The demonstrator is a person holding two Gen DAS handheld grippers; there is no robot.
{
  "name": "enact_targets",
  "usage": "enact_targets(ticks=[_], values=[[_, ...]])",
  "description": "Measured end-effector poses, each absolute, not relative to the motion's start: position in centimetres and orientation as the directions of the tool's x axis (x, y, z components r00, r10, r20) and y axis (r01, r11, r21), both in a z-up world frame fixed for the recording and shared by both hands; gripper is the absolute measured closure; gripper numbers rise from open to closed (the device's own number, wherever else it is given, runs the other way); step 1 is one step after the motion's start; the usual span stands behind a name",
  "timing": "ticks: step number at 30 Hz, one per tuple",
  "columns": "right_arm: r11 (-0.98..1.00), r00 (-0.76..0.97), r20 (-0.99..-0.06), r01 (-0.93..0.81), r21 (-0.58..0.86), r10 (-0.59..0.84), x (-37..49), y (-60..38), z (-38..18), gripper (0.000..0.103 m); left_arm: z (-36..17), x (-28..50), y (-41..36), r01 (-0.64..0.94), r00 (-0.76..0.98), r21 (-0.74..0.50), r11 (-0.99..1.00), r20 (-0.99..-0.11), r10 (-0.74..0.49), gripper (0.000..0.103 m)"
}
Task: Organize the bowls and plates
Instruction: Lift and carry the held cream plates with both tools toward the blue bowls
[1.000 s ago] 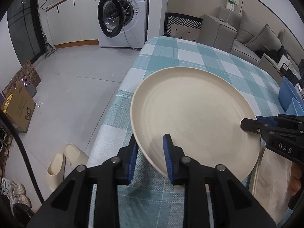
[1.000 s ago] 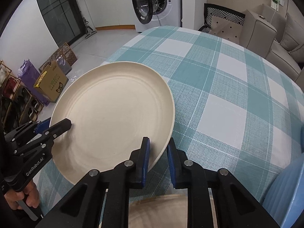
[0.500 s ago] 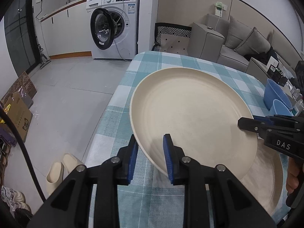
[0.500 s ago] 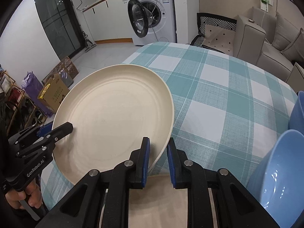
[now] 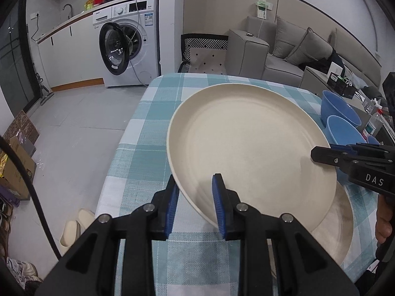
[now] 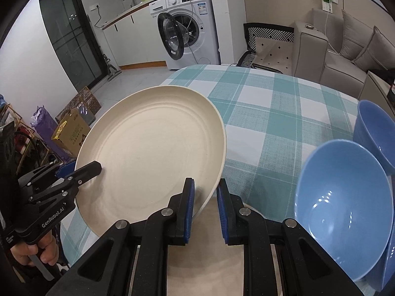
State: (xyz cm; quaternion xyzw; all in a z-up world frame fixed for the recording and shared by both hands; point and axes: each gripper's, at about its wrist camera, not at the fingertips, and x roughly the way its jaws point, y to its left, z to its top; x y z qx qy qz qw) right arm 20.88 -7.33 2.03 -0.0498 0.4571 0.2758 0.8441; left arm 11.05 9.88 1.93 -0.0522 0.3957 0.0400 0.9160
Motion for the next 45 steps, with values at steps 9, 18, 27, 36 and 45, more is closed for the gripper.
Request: enact_targets(ticks=[9,18,27,36,45], values=[[0.856,0.443,-0.794,-0.486,0.179,0.417,18.1,-11.5,1.6,0.084,1.4,10.2,7.1,-0.043,0.671,-0.072,0.996,-0.741,-0.024,0.078],[0.861,0.436,-0.792,-0.463,0.21,0.427,16.2,-14.2,0.7,0.084,0.8,9.3,4.8,-0.004,0.661,-0.058,0.998,-0.749,-0.041,0.078],[0.871,0.456,-0.803,-0.467,0.152,0.384,13.3,-15.2,-0.4,0.083,-0.1,8.2,3.2,0.032,0.65,-0.033,0.999,-0.759,-0.046,0.078],[0.872,0.448,-0.803,-0.459,0.17,0.392,11.8,-16.5,-1.5,0.081,-0.8,7.7,2.3,0.049,0.638,-0.024,0.999,-0.768,-0.05,0.078],[0.876,0.455,-0.809,-0.461,0.144,0.373,10.8,-17.0,-1.6,0.081,-1.6,7.4,1.6,0.063,0.624,-0.013,0.998,-0.78,-0.05,0.077]])
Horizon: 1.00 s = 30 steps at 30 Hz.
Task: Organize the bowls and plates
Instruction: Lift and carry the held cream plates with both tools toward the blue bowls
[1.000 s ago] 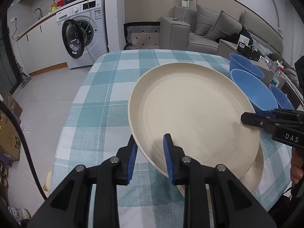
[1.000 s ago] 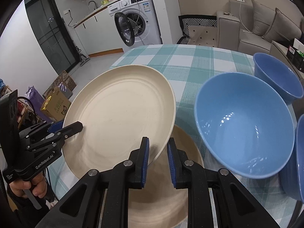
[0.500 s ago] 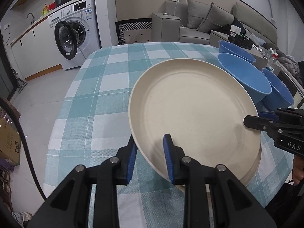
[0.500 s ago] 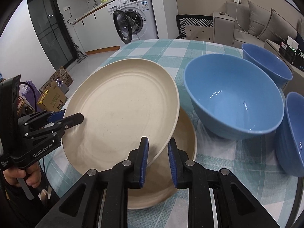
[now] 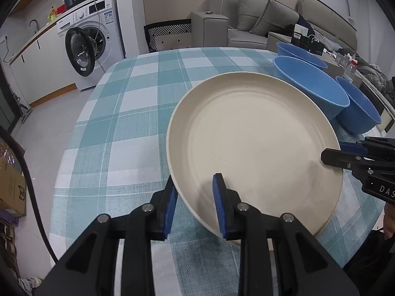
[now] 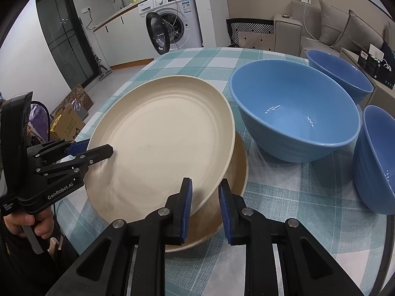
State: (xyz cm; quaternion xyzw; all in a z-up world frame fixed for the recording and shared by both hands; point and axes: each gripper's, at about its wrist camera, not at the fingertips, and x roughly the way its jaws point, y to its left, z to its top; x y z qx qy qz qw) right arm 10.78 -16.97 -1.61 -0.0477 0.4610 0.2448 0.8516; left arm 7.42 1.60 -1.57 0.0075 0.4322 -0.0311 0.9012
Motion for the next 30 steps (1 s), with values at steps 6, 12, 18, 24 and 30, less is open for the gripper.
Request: enact_targets(ticks=[6,12,18,24,30], values=[[0.874,0.467,-0.803,-0.469,0.129,0.369,10.2,-17.0,-1.6,0.081,-2.0,7.1,1.4,0.072,0.611,-0.021,0.997,-0.789,-0.061,0.076],[0.881,0.471,-0.807,-0.458,0.123,0.357,10.3,-17.3,-1.7,0.081,-2.2,7.1,0.8,0.085,0.605,-0.005,0.996,-0.795,-0.056,0.076],[0.88,0.469,-0.812,-0.462,0.111,0.349,10.0,-17.4,-1.9,0.081,-2.4,7.1,0.5,0.098,0.594,0.014,0.995,-0.803,-0.047,0.075],[0.881,0.476,-0.814,-0.464,0.09,0.334,9.9,-17.2,-1.9,0.08,-2.4,7.1,0.2,0.107,0.594,0.039,0.994,-0.803,-0.032,0.074],[0.885,0.497,-0.812,-0.462,0.052,0.307,9.4,-17.1,-1.7,0.079,-2.6,6.9,-0.3,0.126,0.586,0.05,0.991,-0.81,-0.033,0.071]])
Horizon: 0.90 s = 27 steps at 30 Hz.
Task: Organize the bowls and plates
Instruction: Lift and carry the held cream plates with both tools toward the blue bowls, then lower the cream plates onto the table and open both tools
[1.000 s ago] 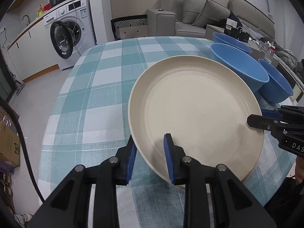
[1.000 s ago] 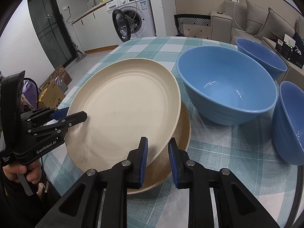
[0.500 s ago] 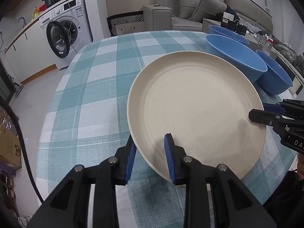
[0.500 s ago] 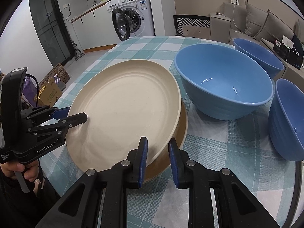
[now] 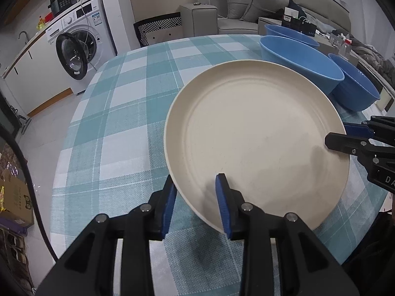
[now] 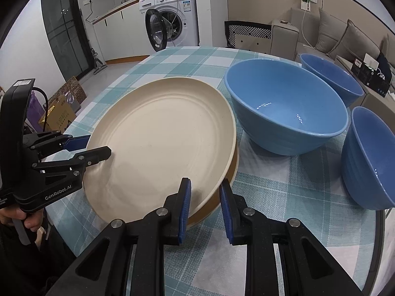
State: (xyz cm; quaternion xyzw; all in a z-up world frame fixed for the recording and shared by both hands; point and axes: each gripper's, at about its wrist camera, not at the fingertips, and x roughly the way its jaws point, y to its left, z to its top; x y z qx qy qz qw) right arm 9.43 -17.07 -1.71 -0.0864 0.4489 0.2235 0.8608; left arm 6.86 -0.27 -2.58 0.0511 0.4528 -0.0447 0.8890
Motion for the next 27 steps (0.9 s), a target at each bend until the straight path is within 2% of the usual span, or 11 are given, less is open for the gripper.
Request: enact_targets(ticks=[7,12,27], values=[[0.886,0.51,-0.813,-0.464,0.016,0.282,9.08,-16.83,-1.85,0.075,-2.75,6.78,-0.86,0.144,0.58,0.081,0.986,-0.814,-0.018,0.069],[0.886,0.522,-0.812,-0.463,-0.013,0.261,9.15,-16.6,-2.15,0.066,-2.91,6.67,-1.11,0.155,0.578,0.101,0.983,-0.816,-0.007,0.067],[0.891,0.589,-0.768,-0.451,-0.055,0.251,8.84,-16.99,-1.4,0.065,-2.9,6.65,-1.03,0.164,0.576,0.1,0.981,-0.817,-0.013,0.065]])
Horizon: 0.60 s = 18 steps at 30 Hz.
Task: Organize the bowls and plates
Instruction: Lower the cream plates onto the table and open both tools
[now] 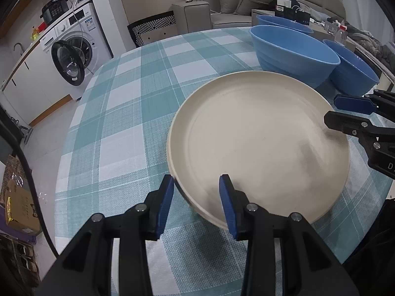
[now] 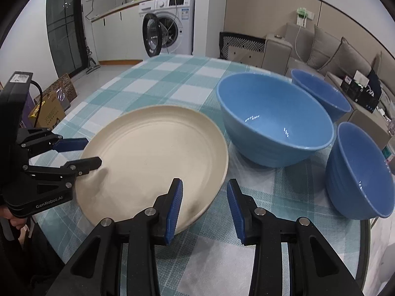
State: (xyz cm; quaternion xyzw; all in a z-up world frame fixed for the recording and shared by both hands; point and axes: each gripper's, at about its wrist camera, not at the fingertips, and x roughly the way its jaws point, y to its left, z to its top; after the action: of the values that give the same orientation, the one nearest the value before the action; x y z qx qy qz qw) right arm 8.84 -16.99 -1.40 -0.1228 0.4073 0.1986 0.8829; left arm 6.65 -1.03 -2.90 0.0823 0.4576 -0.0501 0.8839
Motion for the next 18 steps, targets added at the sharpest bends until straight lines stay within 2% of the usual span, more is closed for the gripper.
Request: enact_targets(ticks=[5,10,11,12,13,15,17,18], values=[[0.877,0.58,-0.761,-0.479,-0.03,0.291,8.7,-16.7,-1.1,0.063,-2.9,6.7,-1.0,0.163,0.576,0.089,0.983,-0.817,-0.021,0.061],[0.865,0.566,-0.759,-0.501,-0.007,0.322,8.4,-16.4,-1.1,0.051,-2.4,6.6,-1.1,0.173,0.583,0.057,0.983,-0.81,-0.056,0.052],[0.864,0.568,-0.756,-0.504,-0.005,0.327,8.3,-16.3,-1.0,0.043,-2.3,6.5,-1.1,0.174,0.585,0.048,0.984,-0.808,-0.064,0.051],[0.863,0.57,-0.752,-0.506,-0.003,0.332,8.2,-16.3,-0.8,0.03,-2.1,6.5,-1.1,0.176,0.587,0.042,0.984,-0.806,-0.071,0.051],[0.862,0.577,-0.743,-0.508,-0.002,0.338,8.1,-16.3,-0.6,0.025,-1.9,6.4,-1.2,0.179,0.59,0.037,0.983,-0.803,-0.077,0.048],[0.858,0.59,-0.725,-0.514,0.003,0.356,7.7,-16.3,-0.1,0.019,-1.5,6.2,-1.2,0.178,0.604,0.032,0.984,-0.793,-0.084,0.04],[0.848,0.591,-0.715,-0.53,0.005,0.374,7.4,-16.0,0.4,0.014,-0.9,6.0,-1.2,0.177,0.622,0.019,0.984,-0.777,-0.097,0.013],[0.846,0.593,-0.712,-0.534,0.003,0.376,7.3,-16.0,0.5,0.008,-0.6,5.9,-1.2,0.175,0.631,0.011,0.985,-0.769,-0.103,0.011]])
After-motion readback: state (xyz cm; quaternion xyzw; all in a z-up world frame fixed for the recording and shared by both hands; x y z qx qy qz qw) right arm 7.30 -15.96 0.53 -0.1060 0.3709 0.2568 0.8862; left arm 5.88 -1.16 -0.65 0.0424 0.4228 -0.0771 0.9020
